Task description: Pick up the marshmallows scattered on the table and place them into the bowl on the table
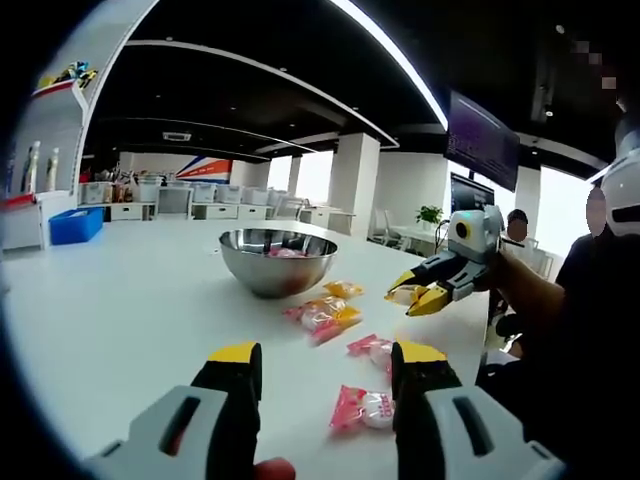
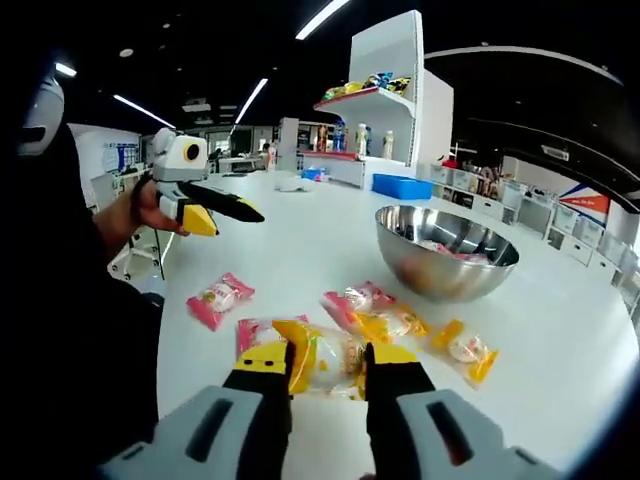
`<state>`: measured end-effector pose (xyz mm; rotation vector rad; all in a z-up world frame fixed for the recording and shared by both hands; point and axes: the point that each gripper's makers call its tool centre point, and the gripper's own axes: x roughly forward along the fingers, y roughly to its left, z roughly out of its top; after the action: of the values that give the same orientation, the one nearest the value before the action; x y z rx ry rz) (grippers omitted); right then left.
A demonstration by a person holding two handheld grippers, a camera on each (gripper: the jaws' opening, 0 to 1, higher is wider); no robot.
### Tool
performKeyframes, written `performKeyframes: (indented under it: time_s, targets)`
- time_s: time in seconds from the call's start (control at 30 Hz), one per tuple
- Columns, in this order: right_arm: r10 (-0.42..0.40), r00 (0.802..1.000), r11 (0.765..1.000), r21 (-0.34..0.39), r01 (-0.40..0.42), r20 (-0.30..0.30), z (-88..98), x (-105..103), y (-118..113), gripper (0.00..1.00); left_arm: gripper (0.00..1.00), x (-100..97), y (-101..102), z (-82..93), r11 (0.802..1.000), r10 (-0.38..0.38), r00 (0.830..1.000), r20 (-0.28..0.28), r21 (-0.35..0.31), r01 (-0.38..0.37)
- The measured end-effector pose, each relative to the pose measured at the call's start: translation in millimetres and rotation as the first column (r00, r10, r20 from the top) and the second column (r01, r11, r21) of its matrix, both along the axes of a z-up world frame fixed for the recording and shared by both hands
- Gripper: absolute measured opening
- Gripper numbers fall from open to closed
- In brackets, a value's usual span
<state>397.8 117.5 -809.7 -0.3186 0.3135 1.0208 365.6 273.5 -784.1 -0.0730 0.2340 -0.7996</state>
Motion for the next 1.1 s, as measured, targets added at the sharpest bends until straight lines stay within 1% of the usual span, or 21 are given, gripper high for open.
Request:
performKeyframes:
  time_s: [0.2, 0.33, 0.43, 0.53, 0.73, 0.83, 0.97, 1.0, 1.1]
  targets:
    - [0.001, 1.000, 1.000, -0.002, -0.001, 0.001, 7.2, 13.5, -3.4, 0.28, 0.52, 1.3, -0.1, 2.5, 1.000, 0.001, 1.000, 0.005, -0.001, -0.001]
    - [-0.001, 1.000, 1.000, 0.025, 0.002, -0.015, 11.1, 20.6, -4.0, 0.28, 0.52, 1.1, -0.8, 1.3, 1.000, -0.001, 1.000, 0.001, 0.000, 0.001]
    - [-0.010, 1.000, 0.999, 0.048, 0.011, -0.022, 17.6, 28.7, -3.6, 0.28, 0.52, 1.4, -0.7, 1.6, 1.000, -0.001, 1.000, 0.003, 0.001, 0.001]
    - [-0.013, 1.000, 0.999, 0.047, 0.013, -0.006, 26.5, 37.6, -2.9, 0.28, 0.52, 1.5, -0.9, 2.2, 1.000, -0.002, 1.000, 0.004, 0.001, 0.002]
    - [-0.020, 1.000, 0.998, 0.063, 0.019, 0.023, 50.7, 59.5, -1.0, 0.28, 0.52, 1.3, 0.0, 1.5, 1.000, -0.001, 1.000, 0.002, 0.001, 0.001]
    - [-0.018, 0.999, 0.998, 0.054, 0.016, 0.037, 59.7, 70.1, 1.0, 0.28, 0.52, 1.4, 1.0, 0.7, 1.000, 0.001, 1.000, -0.001, 0.002, -0.001]
    - [-0.013, 0.999, 0.998, 0.058, 0.010, 0.047, 68.5, 77.5, 4.3, 0.28, 0.52, 1.5, 1.8, 0.3, 1.000, 0.002, 1.000, -0.001, -0.001, -0.002]
    - [-0.011, 0.999, 0.998, 0.059, 0.009, 0.048, 67.3, 79.0, 5.1, 0.28, 0.52, 1.7, 1.9, -0.1, 1.000, 0.003, 1.000, -0.002, -0.002, -0.003]
    - [-0.011, 0.999, 0.998, 0.062, 0.008, 0.046, 71.1, 90.2, 9.8, 0.28, 0.52, 1.4, 1.8, -1.8, 1.000, 0.001, 1.000, -0.006, -0.002, -0.001]
